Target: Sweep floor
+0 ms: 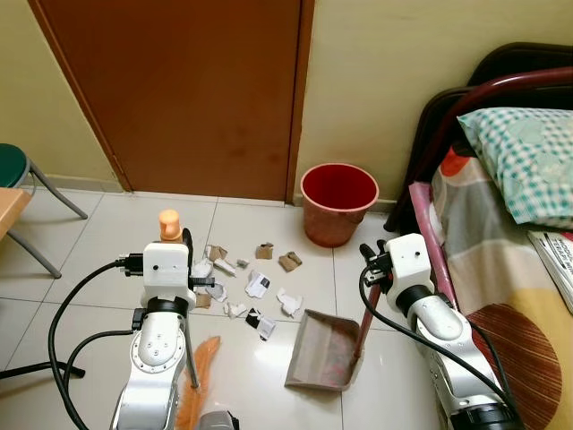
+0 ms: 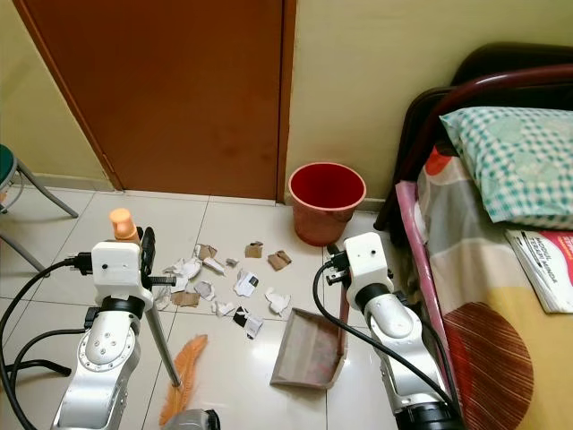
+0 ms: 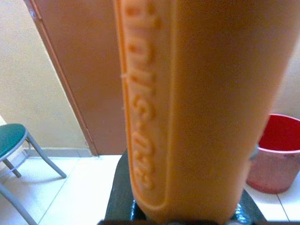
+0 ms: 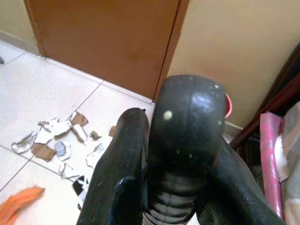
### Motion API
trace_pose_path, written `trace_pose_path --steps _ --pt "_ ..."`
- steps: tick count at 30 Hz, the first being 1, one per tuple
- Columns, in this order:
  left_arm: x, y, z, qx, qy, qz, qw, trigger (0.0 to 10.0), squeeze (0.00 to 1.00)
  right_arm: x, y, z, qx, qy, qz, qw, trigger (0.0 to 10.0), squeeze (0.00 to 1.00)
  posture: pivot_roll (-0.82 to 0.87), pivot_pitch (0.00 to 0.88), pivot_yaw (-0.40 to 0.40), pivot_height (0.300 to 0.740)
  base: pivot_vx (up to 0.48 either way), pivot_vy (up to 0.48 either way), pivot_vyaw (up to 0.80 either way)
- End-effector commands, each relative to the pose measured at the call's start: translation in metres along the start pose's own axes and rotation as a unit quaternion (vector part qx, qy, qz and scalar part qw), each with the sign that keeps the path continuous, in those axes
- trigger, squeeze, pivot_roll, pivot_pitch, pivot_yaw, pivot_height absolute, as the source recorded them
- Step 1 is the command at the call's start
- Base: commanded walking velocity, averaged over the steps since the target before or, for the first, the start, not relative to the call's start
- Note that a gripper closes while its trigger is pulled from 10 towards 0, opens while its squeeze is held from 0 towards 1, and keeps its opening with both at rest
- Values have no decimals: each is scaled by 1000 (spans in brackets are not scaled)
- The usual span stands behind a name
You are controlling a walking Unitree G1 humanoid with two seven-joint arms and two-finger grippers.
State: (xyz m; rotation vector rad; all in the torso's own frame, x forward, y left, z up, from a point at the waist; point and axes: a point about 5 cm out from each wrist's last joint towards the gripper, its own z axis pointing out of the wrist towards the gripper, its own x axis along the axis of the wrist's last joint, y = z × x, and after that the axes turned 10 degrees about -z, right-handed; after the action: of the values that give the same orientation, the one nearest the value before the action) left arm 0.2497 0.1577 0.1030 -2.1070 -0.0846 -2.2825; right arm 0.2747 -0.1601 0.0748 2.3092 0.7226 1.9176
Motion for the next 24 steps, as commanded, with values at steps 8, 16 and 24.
trace_pose_path --steps 8,16,24 --pt "13 0 1 -5 35 2 999 10000 0 -16 4 -3 5 -34 -12 999 10000 0 -4 51 -38 740 366 0 0" --pt "18 -3 4 1 42 5 999 10000 0 -19 3 3 8 -55 -44 998 10000 0 5 65 -44 740 366 0 0" --pt "21 1 3 -4 50 9 999 10000 0 -23 2 7 15 -75 -34 996 10000 0 6 58 -32 740 161 0 0"
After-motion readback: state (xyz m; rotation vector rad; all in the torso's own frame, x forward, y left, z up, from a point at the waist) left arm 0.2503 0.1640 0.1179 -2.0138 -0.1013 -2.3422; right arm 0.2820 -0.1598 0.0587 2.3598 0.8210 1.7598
